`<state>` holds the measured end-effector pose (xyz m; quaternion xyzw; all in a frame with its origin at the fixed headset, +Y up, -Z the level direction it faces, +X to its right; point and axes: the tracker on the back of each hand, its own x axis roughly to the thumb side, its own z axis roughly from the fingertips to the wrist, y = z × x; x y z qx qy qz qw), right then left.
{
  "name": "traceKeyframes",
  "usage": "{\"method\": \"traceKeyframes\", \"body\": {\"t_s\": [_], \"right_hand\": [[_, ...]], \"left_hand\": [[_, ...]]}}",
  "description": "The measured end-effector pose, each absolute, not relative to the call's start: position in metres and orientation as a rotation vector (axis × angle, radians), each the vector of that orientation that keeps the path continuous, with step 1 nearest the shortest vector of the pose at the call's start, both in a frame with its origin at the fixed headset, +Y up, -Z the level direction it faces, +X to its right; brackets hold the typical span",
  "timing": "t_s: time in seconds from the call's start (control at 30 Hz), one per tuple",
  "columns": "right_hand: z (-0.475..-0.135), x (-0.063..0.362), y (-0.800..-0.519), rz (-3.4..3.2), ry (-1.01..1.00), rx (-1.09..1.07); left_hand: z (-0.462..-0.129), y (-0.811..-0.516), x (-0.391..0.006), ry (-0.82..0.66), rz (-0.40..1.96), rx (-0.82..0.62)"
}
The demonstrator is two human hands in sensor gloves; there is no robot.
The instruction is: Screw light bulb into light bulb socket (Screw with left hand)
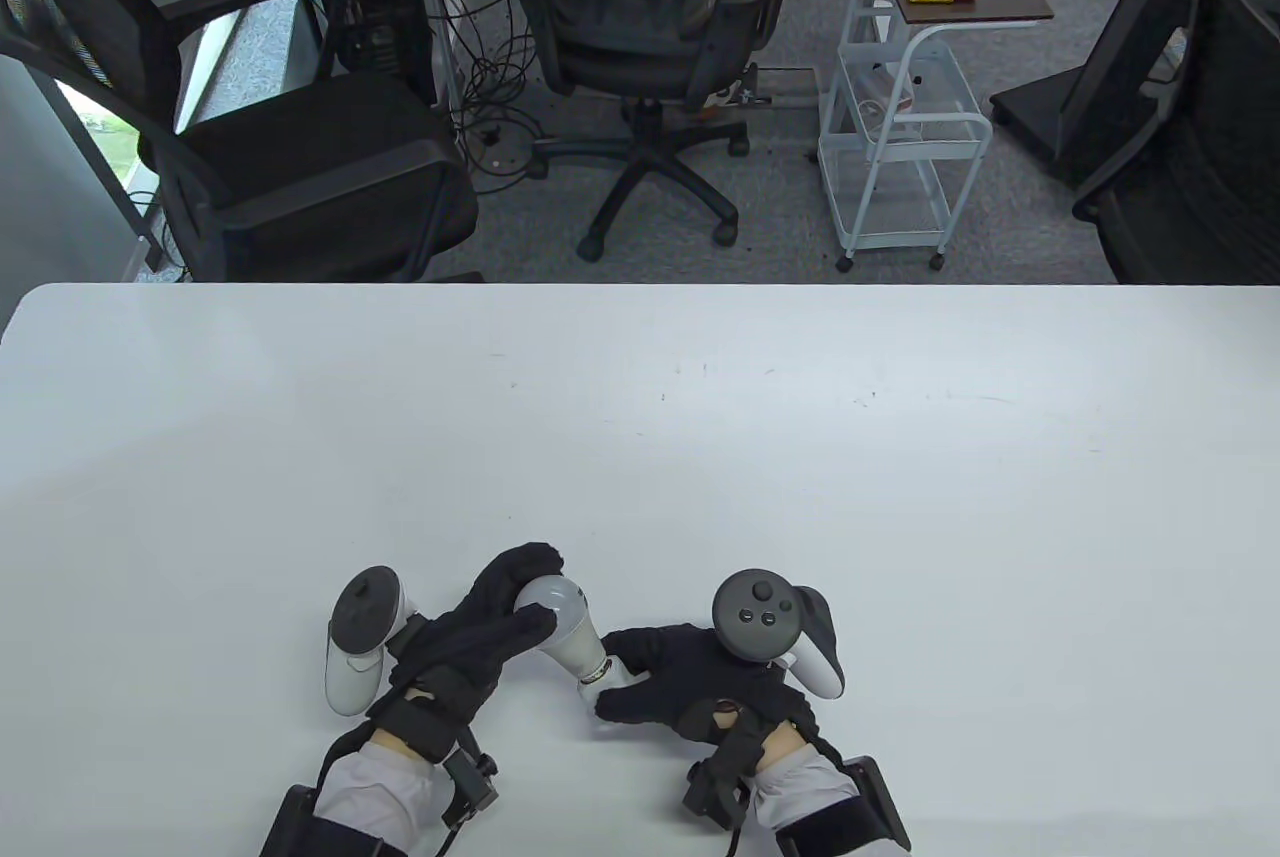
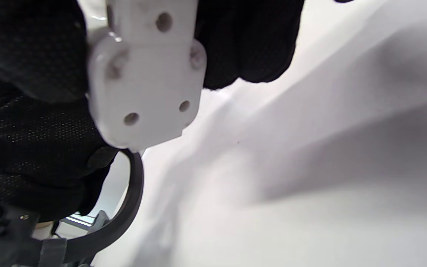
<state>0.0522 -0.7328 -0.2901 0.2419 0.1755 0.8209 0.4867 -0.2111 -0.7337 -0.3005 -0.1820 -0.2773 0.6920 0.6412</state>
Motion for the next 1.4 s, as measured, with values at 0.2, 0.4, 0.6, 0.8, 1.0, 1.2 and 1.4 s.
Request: {"method": "traceKeyframes", "body": {"t_s": [0.2,0.4,0.6,0.8,1.0,1.2,1.4], "right_hand": [[-0.2914,0.0552,-0.7353,1.989,0.424,0.548],[-0.2893,0.0527,-0.7333,2.046,0.405,0.548],[-0.2919,0.0540,-0.7347,1.945,0.445,0.586],[-0.2900,0.0536,-0.7335,2.020,0.408,0.560],[-0.2906,0.0534,-0.7339,2.026,0.430,0.577],[-0.2903,0.0535,-0.7326,2.019,0.412,0.577],[-0.2895,0.0532,-0.7319,2.066,0.395,0.568]], "left_hand": [[-0.2991,-0.7385,-0.2080,-0.598,1.603,-0.446],[-0.2958,-0.7346,-0.2095,-0.456,1.401,-0.373],[-0.2992,-0.7368,-0.2070,-0.633,1.635,-0.437],[-0.2981,-0.7366,-0.2079,-0.589,1.568,-0.455],[-0.2969,-0.7319,-0.2089,-0.553,1.478,-0.365],[-0.2985,-0.7392,-0.2062,-0.598,1.620,-0.429],[-0.2953,-0.7359,-0.2075,-0.476,1.427,-0.385]]}}
